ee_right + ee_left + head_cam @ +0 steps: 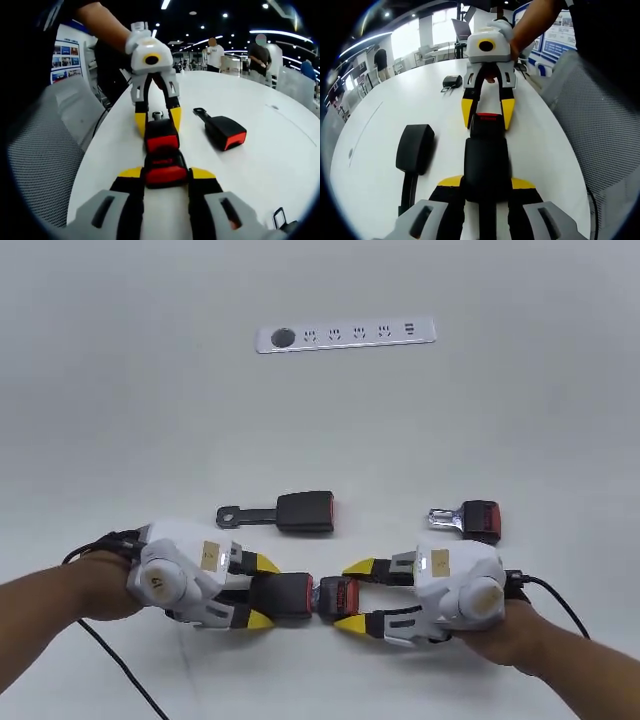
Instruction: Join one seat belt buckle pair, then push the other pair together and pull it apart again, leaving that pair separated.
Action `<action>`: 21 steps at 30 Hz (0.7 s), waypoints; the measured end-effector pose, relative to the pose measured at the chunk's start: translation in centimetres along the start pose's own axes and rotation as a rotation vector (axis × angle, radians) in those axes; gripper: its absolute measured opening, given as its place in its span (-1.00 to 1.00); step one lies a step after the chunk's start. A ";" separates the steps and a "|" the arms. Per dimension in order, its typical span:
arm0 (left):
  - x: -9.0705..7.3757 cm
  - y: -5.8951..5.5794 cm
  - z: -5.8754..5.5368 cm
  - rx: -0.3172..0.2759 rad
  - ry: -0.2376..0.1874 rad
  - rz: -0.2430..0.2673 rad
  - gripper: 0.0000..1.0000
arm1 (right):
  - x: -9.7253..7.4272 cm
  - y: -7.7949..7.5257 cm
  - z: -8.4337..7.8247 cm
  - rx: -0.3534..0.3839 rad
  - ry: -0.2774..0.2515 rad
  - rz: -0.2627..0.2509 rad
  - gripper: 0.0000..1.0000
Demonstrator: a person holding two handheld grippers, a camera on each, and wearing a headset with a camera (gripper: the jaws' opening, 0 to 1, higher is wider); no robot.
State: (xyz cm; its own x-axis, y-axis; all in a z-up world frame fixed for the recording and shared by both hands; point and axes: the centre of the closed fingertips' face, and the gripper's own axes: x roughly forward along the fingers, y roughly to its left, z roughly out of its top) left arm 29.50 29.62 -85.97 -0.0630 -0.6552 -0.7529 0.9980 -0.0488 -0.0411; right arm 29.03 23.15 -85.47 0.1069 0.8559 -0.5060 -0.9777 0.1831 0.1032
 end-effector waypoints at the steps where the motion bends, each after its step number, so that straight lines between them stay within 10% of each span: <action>1: 0.0 0.0 0.0 -0.003 0.000 -0.001 -0.33 | 0.0 0.0 0.0 0.003 -0.001 0.000 -0.33; 21: 0.2 -0.1 0.1 0.006 0.050 -0.003 -0.32 | 0.0 0.1 0.0 0.022 0.053 0.016 -0.28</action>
State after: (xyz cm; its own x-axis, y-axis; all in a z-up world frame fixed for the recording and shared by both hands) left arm 29.40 29.42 -85.99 -0.0651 -0.6162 -0.7849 0.9977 -0.0550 -0.0395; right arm 28.96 23.19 -85.49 0.0807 0.8319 -0.5490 -0.9750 0.1803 0.1299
